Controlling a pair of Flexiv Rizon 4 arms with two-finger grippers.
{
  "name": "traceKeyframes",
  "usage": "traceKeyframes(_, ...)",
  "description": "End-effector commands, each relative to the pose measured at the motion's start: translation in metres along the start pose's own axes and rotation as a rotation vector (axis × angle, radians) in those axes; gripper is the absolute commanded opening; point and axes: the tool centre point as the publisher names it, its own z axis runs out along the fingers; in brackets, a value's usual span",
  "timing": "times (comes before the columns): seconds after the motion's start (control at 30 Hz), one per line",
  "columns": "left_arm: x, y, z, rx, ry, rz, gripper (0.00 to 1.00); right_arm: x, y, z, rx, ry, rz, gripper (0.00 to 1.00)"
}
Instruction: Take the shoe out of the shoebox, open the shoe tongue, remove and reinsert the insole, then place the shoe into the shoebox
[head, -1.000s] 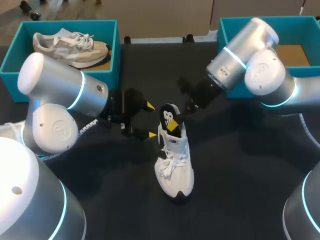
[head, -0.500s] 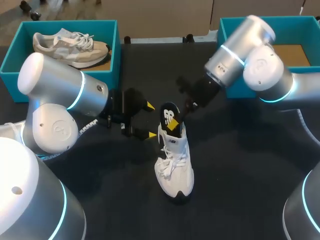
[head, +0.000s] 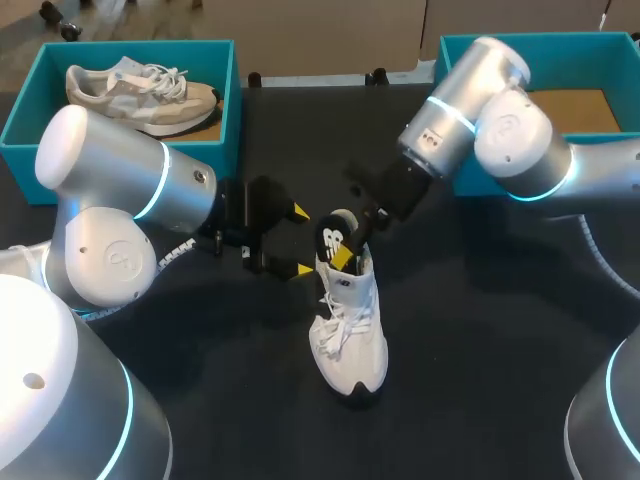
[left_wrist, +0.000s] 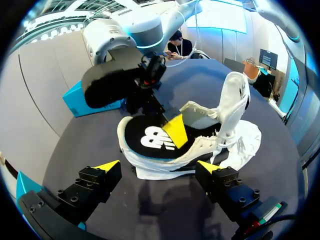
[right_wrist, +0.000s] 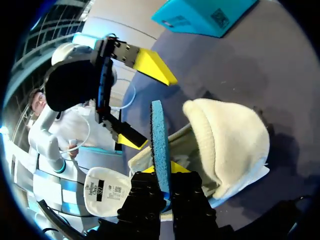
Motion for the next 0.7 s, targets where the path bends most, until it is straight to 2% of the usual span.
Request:
traceKeyframes(0.03, 0.001, 0.0, 0.0, 0.0, -0.002, 0.0, 1.0, 0.001, -0.003, 0.015, -0.017, -0.025, 0.013, 0.0)
traceKeyframes(0.13, 0.001, 0.0, 0.0, 0.0, -0.002, 0.0, 1.0, 0.003, -0.005, 0.015, -0.035, -0.043, 0.015, 0.0)
traceKeyframes(0.17, 0.001, 0.0, 0.0, 0.0, -0.002, 0.0, 1.0, 0.004, -0.005, 0.013, -0.037, -0.052, 0.015, 0.03)
traceKeyframes(0.27, 0.001, 0.0, 0.0, 0.0, -0.002, 0.0, 1.0, 0.008, -0.004, 0.008, -0.057, -0.08, 0.0, 0.2)
traceKeyframes(0.4, 0.001, 0.0, 0.0, 0.0, -0.002, 0.0, 1.0, 0.013, -0.001, 0.003, -0.068, -0.101, -0.021, 0.29)
traceKeyframes(0.7, 0.001, 0.0, 0.0, 0.0, -0.002, 0.0, 1.0, 0.017, 0.01, -0.011, -0.062, -0.14, -0.05, 0.3)
